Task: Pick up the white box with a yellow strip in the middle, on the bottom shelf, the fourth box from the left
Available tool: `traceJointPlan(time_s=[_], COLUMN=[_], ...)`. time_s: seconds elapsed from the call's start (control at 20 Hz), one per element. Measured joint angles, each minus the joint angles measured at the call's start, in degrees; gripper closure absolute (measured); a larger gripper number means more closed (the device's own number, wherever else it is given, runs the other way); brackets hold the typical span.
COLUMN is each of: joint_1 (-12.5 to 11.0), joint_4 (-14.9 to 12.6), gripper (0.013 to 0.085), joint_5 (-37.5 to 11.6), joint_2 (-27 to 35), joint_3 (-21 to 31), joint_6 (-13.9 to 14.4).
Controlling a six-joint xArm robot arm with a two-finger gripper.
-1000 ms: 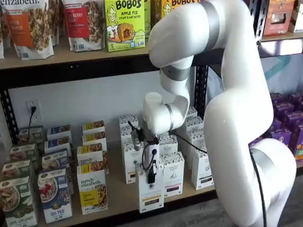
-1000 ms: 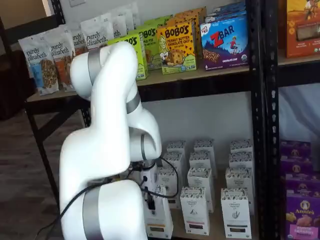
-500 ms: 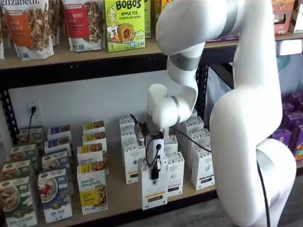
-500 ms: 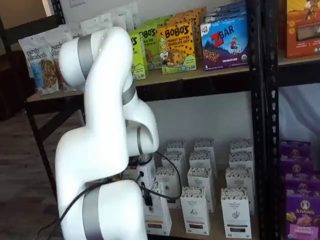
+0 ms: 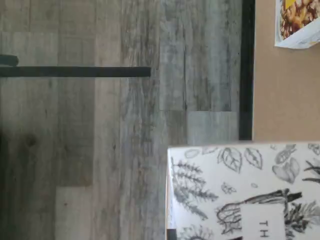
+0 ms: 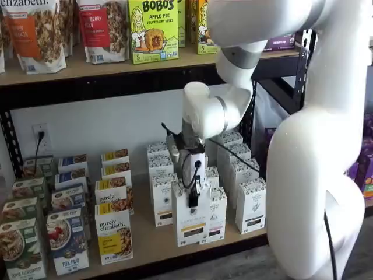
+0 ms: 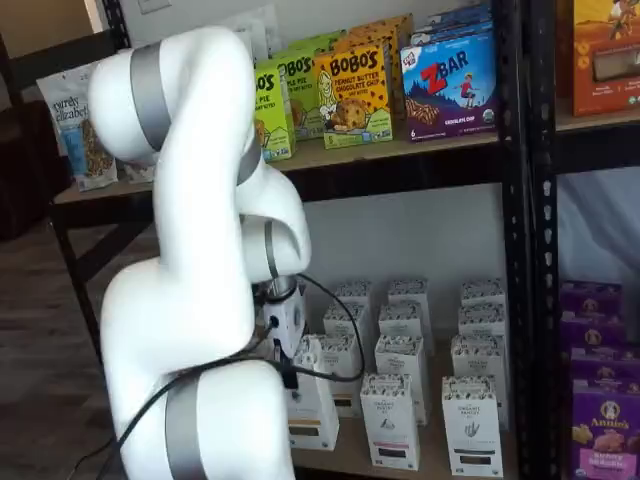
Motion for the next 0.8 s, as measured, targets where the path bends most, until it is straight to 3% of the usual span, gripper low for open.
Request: traceJointPlan(time_s=[0.2, 0.35, 0.6, 0.8], joint_1=[0.79, 1.10, 0.74, 0.40], joint_4=[-2.46, -3.42, -0.04, 2.96], gripper=[0.0530, 0.0530, 0.0530, 0.0530], joint_5=[7.92, 9.50, 13.04, 19.70], joint_2=[-4.93, -8.53, -14.65, -20.47], joint_3=[0.07, 1.73, 3.97, 4.52], joint_6=[3.00, 4.08, 1.13, -1.17])
